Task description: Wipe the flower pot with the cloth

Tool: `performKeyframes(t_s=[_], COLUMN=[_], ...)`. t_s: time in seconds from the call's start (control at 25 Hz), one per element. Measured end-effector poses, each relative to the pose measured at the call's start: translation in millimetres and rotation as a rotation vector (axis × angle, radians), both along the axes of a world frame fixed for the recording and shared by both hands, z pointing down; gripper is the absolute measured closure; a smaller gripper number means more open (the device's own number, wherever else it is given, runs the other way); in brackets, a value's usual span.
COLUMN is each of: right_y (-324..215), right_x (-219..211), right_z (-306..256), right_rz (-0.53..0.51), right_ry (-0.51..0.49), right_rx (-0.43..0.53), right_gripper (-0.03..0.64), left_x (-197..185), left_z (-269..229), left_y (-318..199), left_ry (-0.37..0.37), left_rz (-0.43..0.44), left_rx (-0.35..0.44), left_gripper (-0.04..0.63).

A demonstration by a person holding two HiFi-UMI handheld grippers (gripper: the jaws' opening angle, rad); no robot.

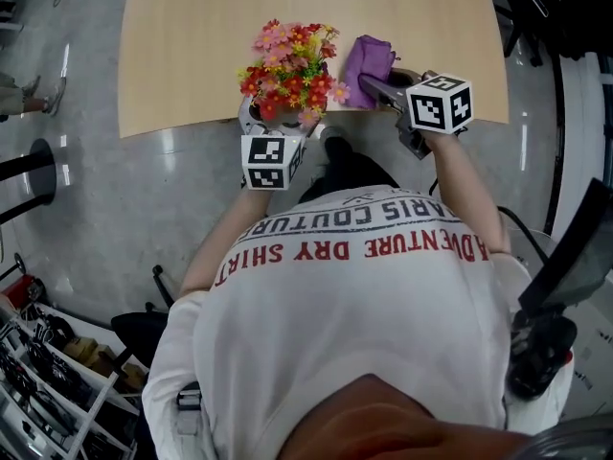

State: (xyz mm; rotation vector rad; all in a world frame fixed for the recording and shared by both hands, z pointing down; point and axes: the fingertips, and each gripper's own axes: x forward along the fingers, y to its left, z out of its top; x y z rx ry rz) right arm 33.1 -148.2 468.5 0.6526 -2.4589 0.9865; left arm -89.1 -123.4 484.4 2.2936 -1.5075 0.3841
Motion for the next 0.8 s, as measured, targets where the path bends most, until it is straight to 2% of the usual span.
performKeyframes(t_s=[0.2, 0.36, 0.48, 0.6, 0.8], right_y=[18.3, 22.1, 27.6, 28.5, 28.1], right_x=[4.7, 9.1, 8.1, 6.6, -3.8], right_z=[1.3, 0.6, 0.5, 1.0, -2.6], right_rz=[0.006, 0.008, -0.011, -0.022, -0.041], right_ry=[-0.005, -0.014, -0.023, -0.036, -0.069], right_rx=[-0.008, -0.011, -0.021, -0.029, -0.038], right_gripper=[0.563, 0.563, 0.563, 0.563, 0.563], left_x=[3.4, 0.4, -1.3, -1.3, -6.3], left_z=[2.4, 8.1, 6.0, 3.4, -3.1], left_y=[-11.4, -21.5, -22.4, -22.3, -16.4], left_ry=[-0.107, -0.159, -0.159, -0.149, -0.136], left_rz=[-0.145, -0.189, -0.159, -0.092, 0.106], left_rx=[-0.001, -0.027, -0.015, 0.013, 0.060], left_gripper=[0.067, 0.067, 0.069, 0.071, 0.072])
